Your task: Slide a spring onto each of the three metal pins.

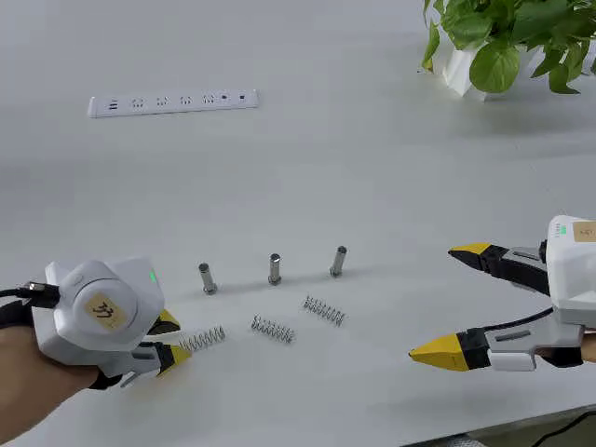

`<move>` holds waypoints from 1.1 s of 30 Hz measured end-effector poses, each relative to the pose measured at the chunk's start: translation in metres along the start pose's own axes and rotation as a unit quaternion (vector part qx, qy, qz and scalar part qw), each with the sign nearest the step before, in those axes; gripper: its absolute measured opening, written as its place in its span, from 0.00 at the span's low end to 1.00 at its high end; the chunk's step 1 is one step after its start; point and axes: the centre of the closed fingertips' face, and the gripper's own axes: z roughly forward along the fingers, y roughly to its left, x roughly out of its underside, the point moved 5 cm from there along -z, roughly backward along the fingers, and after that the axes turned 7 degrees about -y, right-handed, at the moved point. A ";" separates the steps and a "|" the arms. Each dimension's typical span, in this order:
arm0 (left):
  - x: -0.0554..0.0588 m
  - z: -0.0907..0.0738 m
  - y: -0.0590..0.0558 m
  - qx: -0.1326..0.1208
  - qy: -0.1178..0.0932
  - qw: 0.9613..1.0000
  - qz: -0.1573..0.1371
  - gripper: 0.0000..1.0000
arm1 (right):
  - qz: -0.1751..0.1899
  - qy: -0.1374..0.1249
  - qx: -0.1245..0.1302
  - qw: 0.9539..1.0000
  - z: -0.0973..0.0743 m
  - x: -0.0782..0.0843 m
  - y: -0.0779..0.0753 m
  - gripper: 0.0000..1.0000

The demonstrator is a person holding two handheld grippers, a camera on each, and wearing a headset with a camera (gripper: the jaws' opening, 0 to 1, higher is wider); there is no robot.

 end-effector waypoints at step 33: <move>-0.002 0.009 0.000 0.007 0.030 0.999 0.026 0.07 | 0.006 0.005 0.002 1.000 -0.001 0.005 -0.003 0.93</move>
